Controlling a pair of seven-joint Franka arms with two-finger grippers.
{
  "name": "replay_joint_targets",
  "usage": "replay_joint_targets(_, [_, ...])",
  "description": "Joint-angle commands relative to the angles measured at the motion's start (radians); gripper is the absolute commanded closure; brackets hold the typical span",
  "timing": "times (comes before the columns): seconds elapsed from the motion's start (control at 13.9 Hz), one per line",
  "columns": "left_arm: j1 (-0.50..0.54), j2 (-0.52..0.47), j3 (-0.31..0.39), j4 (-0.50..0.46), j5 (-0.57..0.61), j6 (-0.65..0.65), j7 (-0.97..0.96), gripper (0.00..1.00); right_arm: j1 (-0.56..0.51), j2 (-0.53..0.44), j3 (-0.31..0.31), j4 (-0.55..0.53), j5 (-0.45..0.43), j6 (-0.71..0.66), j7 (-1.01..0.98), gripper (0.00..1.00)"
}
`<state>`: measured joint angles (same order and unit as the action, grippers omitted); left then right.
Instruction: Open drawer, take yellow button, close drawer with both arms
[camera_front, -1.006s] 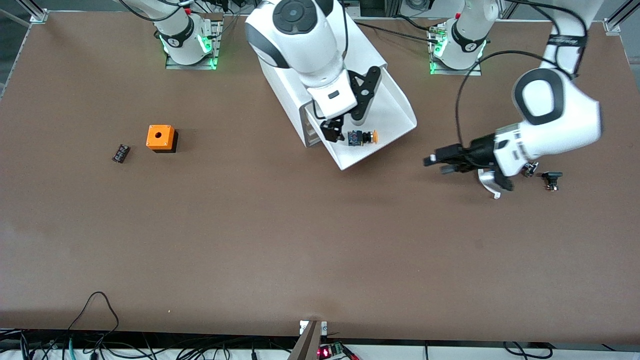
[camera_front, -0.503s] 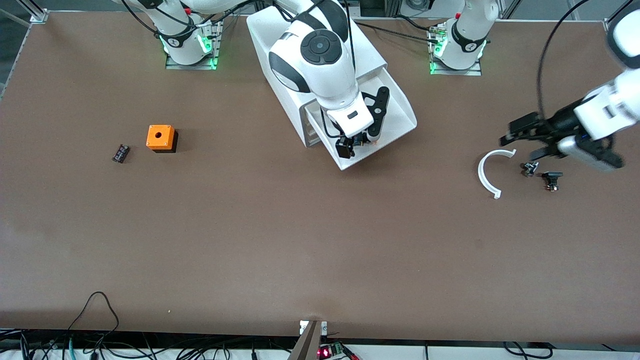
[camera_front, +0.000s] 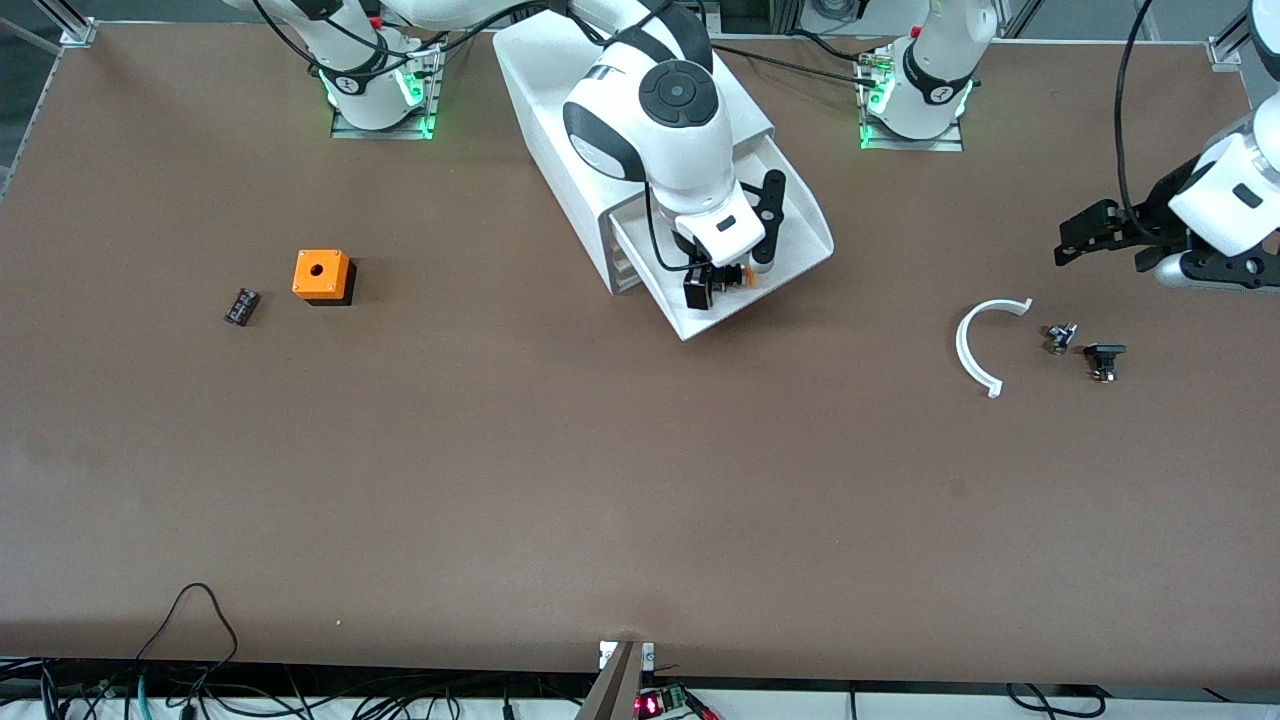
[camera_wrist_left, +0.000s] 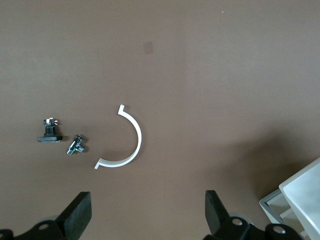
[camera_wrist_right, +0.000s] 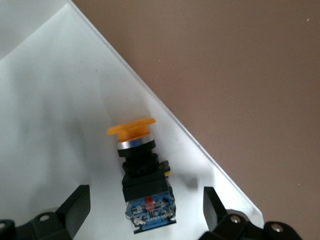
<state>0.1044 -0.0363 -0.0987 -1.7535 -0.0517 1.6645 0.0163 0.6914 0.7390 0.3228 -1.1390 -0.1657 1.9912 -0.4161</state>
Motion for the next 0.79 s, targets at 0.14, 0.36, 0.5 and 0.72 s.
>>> replay_joint_targets(0.14, [-0.009,0.001,0.007,0.026,0.029,-0.009,-0.085,0.00,0.037,0.016,-0.010,0.027,-0.089,-0.026,-0.061,0.45])
replay_joint_targets(0.36, [-0.014,-0.007,0.007,0.022,0.047,0.006,-0.104,0.00,0.043,0.013,-0.010,0.030,-0.092,-0.026,-0.067,0.73])
replay_joint_targets(0.5, [-0.020,-0.007,0.007,0.025,0.049,0.006,-0.104,0.00,0.043,0.010,-0.007,0.036,-0.092,-0.026,-0.066,0.82])
replay_joint_targets(0.72, [-0.025,0.003,0.002,0.049,0.047,-0.003,-0.108,0.00,0.040,-0.035,-0.005,0.038,-0.078,-0.015,-0.024,0.86])
